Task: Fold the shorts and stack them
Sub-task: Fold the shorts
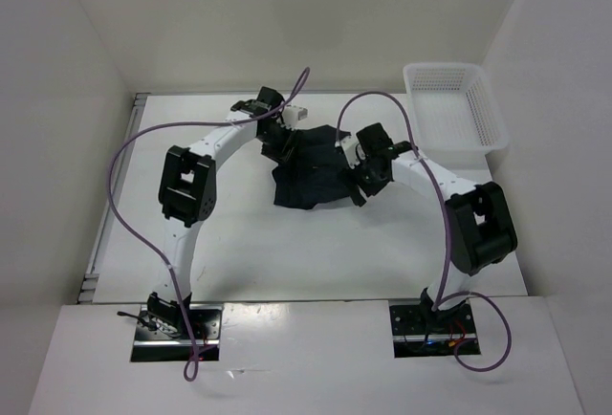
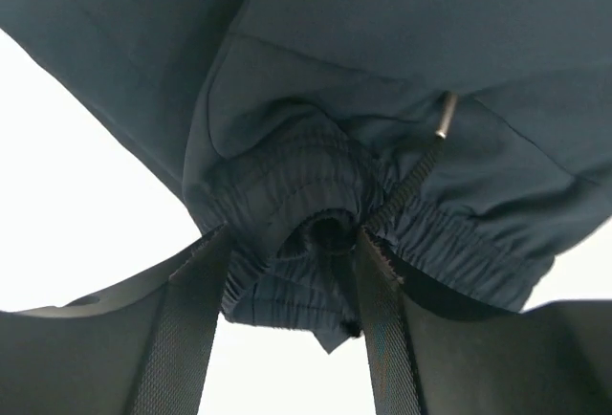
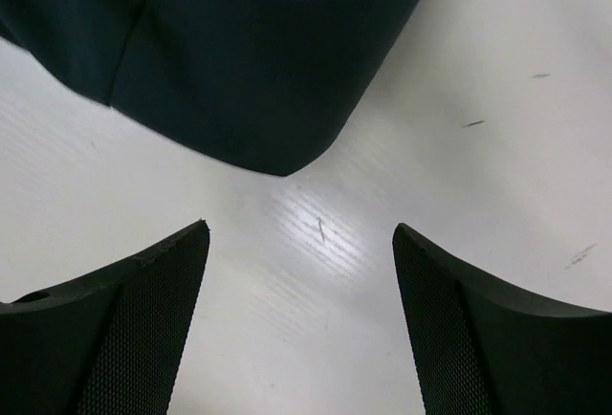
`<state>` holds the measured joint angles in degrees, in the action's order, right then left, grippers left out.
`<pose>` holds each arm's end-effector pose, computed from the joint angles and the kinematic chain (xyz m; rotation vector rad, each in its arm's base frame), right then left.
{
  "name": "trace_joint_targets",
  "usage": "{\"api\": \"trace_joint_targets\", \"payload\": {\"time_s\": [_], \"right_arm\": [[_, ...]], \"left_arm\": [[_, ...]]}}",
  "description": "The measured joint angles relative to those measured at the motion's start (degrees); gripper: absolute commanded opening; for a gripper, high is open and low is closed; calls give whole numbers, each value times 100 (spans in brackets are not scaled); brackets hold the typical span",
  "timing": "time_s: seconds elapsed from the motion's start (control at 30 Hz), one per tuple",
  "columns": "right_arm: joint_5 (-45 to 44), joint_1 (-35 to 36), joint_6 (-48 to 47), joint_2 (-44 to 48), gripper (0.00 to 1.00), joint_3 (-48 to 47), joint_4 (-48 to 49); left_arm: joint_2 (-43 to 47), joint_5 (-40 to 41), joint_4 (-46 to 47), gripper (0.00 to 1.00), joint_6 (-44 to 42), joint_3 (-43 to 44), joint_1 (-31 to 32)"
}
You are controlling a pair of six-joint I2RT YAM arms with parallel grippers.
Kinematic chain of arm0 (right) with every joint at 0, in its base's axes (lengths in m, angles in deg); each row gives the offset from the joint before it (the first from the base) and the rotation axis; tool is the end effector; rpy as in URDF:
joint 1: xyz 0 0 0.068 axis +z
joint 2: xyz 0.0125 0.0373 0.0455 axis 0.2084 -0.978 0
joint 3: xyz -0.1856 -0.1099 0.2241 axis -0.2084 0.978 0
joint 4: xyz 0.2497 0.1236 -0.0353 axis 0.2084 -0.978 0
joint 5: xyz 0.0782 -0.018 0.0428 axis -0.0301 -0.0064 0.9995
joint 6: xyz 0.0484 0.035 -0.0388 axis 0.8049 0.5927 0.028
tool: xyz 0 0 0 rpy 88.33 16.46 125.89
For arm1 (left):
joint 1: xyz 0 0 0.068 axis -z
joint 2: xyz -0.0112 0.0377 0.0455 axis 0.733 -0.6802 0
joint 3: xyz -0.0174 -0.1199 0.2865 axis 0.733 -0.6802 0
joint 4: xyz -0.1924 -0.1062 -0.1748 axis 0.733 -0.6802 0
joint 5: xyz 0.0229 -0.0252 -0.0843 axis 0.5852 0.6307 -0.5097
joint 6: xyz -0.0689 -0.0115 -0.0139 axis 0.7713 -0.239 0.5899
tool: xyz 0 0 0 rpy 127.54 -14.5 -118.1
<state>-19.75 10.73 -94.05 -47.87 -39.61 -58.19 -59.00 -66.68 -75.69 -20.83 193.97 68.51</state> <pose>0.3374 0.1466 0.2220 -1.0020 2.5067 0.1235 0.5023 -0.2181 0.2091 0.6042 2.5896 -0.5865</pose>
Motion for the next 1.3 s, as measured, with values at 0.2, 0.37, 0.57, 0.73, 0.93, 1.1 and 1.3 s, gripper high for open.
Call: {"api": "trace_joint_targets", "payload": {"time_s": [0.2,0.37,0.57,0.73,0.93,1.1,1.3], "right_arm": [[90,-4,-57,33,82,566,479],[179,-4,317,-66,77,568,1165],[208,-4,984,-240,65,568,1646],[-9,-4,1563,-369,59,568,1978],[-330,-4,1954,-555,59,568,2267],[-382,-4,2052,-632,62,570,2339],[-529,-4,2168,-643,55,568,2387]], "left_arm": [[-236,361,26,37,0,188,136],[-317,470,33,17,13,258,142],[-317,496,33,9,0,269,142],[-317,363,-96,8,0,529,125],[-306,109,-251,8,-2,1445,116],[-282,35,-264,8,-2,1803,76],[-385,-48,-452,8,0,2050,-57]]}}
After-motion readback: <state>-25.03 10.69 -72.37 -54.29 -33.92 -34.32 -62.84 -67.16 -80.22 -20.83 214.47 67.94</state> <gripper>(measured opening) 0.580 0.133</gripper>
